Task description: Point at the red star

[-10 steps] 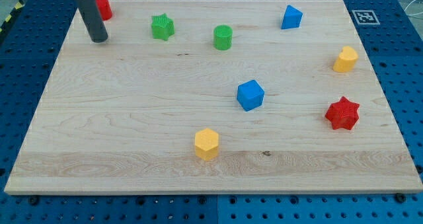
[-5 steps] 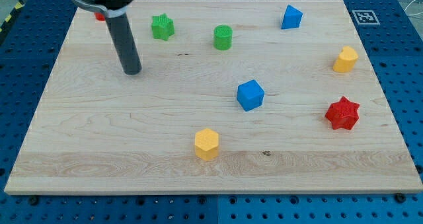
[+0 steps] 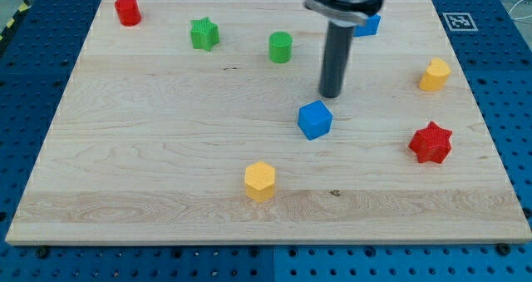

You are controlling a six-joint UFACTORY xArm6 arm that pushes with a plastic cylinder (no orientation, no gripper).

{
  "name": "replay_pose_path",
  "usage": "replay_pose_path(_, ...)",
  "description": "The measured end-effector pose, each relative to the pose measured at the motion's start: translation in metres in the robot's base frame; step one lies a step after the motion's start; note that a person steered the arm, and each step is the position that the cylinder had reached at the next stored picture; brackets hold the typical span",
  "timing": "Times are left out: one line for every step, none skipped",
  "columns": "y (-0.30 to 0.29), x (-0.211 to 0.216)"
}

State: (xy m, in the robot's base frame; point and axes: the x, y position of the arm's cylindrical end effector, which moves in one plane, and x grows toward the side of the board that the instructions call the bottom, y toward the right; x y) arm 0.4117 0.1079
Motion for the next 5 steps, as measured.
replay_pose_path(0.032,0.012)
replay_pose_path(0.043,0.035)
replay_pose_path(0.095,0.042)
replay_pose_path(0.118,0.042)
replay_pose_path(0.118,0.042)
